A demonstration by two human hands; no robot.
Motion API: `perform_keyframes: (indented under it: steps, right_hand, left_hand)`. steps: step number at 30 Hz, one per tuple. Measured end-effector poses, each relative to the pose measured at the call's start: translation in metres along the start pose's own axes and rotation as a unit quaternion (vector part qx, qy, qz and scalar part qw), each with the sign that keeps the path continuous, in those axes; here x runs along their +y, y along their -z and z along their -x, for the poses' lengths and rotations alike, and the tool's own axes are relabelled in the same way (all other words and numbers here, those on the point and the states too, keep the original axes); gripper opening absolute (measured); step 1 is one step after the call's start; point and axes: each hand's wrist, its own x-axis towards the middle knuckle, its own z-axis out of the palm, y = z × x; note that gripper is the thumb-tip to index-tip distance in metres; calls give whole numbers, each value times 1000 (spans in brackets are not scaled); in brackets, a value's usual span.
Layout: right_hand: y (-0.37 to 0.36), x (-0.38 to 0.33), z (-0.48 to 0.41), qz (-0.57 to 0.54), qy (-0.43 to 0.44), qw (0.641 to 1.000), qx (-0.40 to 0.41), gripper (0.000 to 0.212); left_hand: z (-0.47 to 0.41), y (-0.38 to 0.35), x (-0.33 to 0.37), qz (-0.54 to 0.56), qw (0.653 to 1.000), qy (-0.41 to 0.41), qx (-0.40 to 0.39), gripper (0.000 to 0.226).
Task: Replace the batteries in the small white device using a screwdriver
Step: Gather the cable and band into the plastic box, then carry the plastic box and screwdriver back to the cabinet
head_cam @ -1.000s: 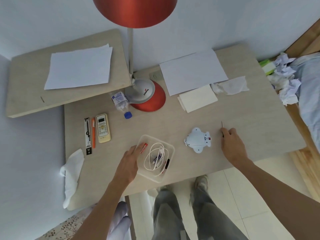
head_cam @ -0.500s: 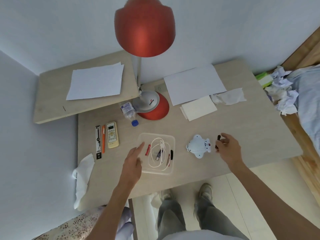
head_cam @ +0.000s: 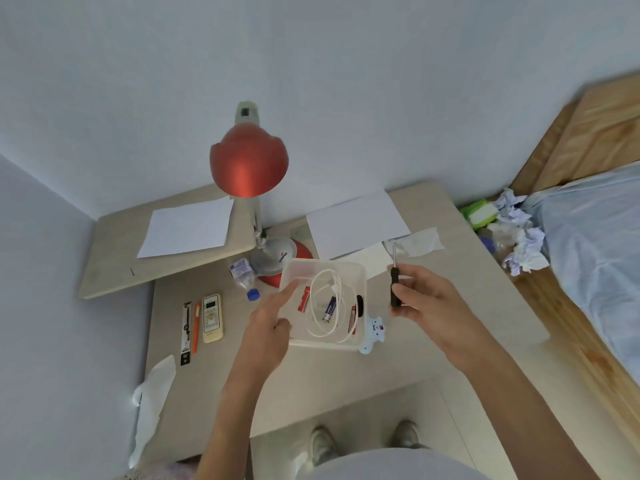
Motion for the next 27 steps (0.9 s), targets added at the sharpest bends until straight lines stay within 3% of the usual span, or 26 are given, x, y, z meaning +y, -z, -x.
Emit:
perform_keyframes:
  steps: [4,10,17,22,27]
  right_hand:
    - [22,-43,22,-1,40,999,5,32]
    - [81,-81,59,14,50,997,62,29]
    - [143,-101,118,-29,72,981,179,27]
    - [171,-103,171,-56,88,954,281,25]
    - [186,-88,237,-103,109,902,404,24]
  left_hand:
    - [-2,-13,53,-11,1000,-20,4,80]
    - [-12,-40,134,11,998,-67,-20,83]
    - [-23,-95,225,24,983,-135,-126,81]
    - [-27,-143,276,-10,956,-214,-201,80]
    - [-3,-195,318,-34,923,-284,-259,79]
